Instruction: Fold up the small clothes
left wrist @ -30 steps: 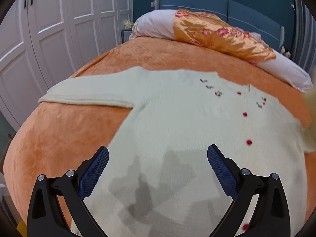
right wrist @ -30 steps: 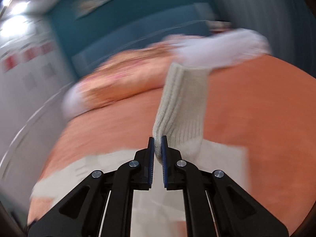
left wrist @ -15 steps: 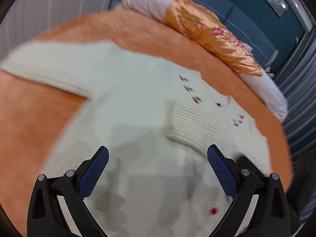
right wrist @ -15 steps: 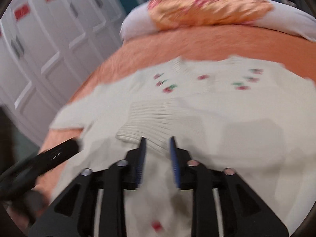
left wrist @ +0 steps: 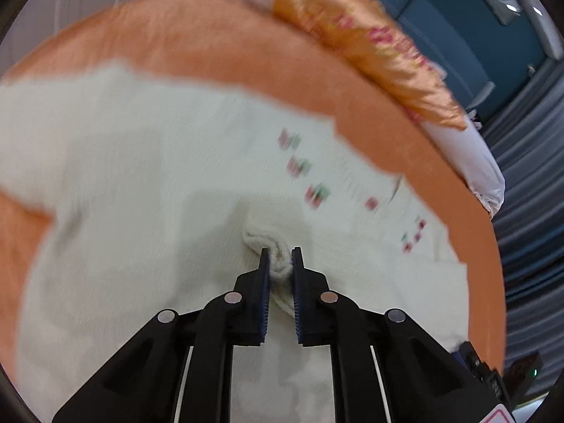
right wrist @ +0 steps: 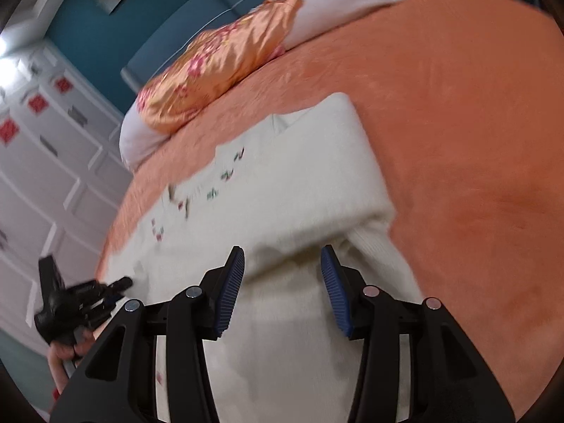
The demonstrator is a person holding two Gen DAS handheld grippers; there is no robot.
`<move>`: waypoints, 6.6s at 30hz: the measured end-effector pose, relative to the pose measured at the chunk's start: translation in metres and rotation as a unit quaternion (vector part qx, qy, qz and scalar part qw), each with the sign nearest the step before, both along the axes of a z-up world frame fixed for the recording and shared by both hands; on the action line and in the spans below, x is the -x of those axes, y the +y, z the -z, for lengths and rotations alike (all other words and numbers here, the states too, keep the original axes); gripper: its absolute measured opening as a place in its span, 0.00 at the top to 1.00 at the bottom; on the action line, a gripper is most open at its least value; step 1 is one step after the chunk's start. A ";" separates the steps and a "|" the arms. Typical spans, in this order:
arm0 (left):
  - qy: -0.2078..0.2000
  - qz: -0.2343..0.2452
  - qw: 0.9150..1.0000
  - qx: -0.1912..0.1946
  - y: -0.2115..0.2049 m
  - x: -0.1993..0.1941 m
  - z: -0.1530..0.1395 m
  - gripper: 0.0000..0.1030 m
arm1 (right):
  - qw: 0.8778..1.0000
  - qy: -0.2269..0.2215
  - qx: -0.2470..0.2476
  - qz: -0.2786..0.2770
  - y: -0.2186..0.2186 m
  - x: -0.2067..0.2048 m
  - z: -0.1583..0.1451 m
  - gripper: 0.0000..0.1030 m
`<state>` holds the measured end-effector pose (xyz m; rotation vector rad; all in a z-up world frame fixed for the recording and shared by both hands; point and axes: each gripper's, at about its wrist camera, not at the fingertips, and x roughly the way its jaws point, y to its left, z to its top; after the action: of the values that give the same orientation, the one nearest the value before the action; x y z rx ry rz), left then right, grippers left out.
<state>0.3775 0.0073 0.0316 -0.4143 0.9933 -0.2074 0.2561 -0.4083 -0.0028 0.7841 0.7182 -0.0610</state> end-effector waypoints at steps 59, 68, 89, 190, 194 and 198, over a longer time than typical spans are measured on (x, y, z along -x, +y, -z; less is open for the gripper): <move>-0.030 0.014 0.991 -0.131 0.002 -0.038 0.049 0.90 | 0.993 0.042 0.108 0.023 -0.029 -0.079 0.066 0.84; -0.087 -0.006 0.980 -0.182 -0.009 -0.021 0.053 0.84 | 0.971 -0.008 0.202 -0.127 0.075 -0.066 0.011 0.84; -0.093 -0.038 0.968 -0.231 -0.010 -0.018 0.057 0.56 | 0.967 0.046 0.249 -0.004 0.039 -0.032 0.053 1.00; -0.010 -0.131 0.990 0.055 0.097 0.009 0.025 0.50 | 0.984 -0.089 0.134 -0.081 0.127 -0.082 -0.040 0.92; 0.004 -0.119 0.992 0.032 0.088 0.016 0.047 0.57 | 0.990 -0.055 0.125 -0.034 0.076 -0.057 -0.015 0.92; -0.031 -0.112 0.993 -0.034 0.072 0.019 0.056 0.57 | 0.989 0.025 0.129 -0.066 0.061 -0.064 0.053 0.92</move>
<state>0.3585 0.0791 -0.0240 -0.4506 0.8832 0.0171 0.3201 -0.3470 -0.0555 0.4881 0.7904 -0.0518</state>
